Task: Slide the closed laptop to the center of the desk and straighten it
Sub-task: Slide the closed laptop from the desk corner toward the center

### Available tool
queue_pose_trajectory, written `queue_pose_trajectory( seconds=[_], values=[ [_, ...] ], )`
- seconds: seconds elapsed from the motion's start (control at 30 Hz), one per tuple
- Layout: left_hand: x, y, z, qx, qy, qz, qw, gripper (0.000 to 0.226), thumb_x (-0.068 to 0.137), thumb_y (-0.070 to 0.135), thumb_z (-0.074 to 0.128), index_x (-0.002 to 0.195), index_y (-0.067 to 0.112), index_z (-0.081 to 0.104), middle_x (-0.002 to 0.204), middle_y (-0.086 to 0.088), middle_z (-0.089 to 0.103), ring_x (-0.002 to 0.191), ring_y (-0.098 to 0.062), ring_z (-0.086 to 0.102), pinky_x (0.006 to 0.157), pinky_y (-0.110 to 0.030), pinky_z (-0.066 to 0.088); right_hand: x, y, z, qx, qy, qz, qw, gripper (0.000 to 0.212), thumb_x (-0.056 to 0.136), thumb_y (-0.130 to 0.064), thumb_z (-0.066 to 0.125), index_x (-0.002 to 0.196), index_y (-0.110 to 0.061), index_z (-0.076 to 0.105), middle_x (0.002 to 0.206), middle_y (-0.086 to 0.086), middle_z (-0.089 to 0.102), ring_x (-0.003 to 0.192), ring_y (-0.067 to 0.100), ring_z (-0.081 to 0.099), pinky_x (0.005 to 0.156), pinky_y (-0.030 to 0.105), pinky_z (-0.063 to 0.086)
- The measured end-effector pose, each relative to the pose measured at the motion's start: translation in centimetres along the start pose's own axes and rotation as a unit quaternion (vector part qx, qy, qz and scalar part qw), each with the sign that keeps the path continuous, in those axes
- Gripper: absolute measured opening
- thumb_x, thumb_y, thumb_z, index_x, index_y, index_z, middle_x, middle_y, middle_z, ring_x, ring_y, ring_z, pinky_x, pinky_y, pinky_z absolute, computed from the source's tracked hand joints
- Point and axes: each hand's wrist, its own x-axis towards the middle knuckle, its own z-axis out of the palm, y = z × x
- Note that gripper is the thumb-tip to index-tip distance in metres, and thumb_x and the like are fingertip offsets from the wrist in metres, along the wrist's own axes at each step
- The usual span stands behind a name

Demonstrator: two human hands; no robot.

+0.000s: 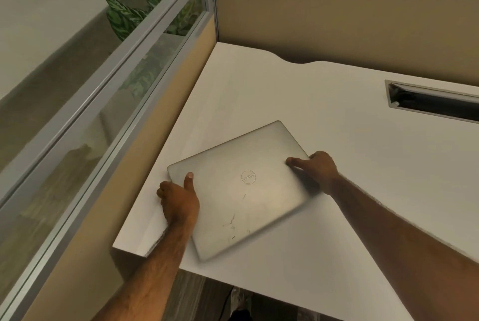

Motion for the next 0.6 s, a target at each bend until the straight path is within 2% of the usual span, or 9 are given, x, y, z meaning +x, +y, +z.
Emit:
queue_pose_trajectory(
  seconds=[0.2,0.43,0.6],
  values=[
    [-1.7,1.7,1.2,-0.052,-0.040,0.028,0.997,0.066,0.092,0.047,0.058,0.127,-0.007,0.041,0.127,-0.030,0.058,0.110,-0.047,0.061,0.084,-0.047,0.053,-0.5,3.1,-2.5,0.052,0.017,0.006,0.999,0.069,0.059,-0.054,0.090,0.063,-0.019,0.030,0.063,-0.002,0.036,0.057,0.018,0.036,0.051,0.031,0.024],
    [-5.2,4.5,3.6,-0.073,-0.082,0.075,0.991,0.059,0.093,0.044,0.059,0.125,-0.003,0.044,0.125,-0.027,0.061,0.110,-0.043,0.062,0.090,-0.046,0.052,-0.9,7.7,-7.2,0.072,0.057,0.034,0.995,0.064,0.060,-0.054,0.090,0.069,-0.018,0.038,0.068,-0.002,0.044,0.059,0.015,0.043,0.049,0.031,0.028],
    [-9.2,6.8,6.7,-0.088,-0.108,0.098,0.985,0.052,0.095,0.042,0.058,0.119,-0.002,0.045,0.121,-0.026,0.062,0.105,-0.040,0.063,0.083,-0.036,0.048,-0.5,11.5,-11.8,0.087,0.084,0.042,0.992,0.061,0.058,-0.055,0.091,0.071,-0.015,0.046,0.068,-0.002,0.051,0.060,0.016,0.049,0.049,0.030,0.032]
  ],
)
